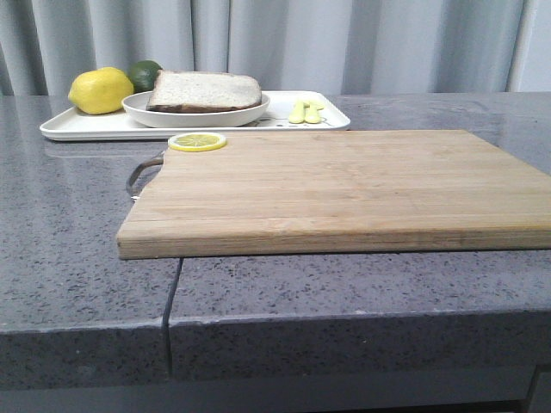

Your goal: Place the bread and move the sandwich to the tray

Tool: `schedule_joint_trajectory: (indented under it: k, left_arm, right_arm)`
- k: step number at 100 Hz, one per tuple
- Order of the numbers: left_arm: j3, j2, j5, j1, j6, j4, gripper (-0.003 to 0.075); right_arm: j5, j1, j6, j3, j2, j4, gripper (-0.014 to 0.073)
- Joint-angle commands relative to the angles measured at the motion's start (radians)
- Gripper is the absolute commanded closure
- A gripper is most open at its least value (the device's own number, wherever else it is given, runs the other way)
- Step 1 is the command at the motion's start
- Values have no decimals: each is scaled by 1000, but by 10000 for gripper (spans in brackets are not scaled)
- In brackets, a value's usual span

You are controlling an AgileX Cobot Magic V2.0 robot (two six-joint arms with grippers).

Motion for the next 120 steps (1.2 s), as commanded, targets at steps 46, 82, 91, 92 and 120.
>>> schedule_joint_trajectory:
  k: [46, 82, 91, 92, 120]
  left_arm:
    - [-27, 7, -85, -6, -1, -9, 740]
    - [43, -22, -131, 12, 6, 128, 740]
    - [112, -67, -165, 46, 6, 128, 740]
    - [124, -71, -167, 49, 6, 128, 740]
    - [289, -241, -169, 155, 6, 172, 740]
  right_arm:
    - [-52, -4, -8, -26, -1, -7, 664]
    - [-53, -4, -8, -26, -1, -7, 664]
    - [-53, -4, -8, -26, -1, -7, 664]
    - [-53, -4, -8, -26, -1, -7, 664]
    - [-53, -4, -8, -26, -1, -7, 664]
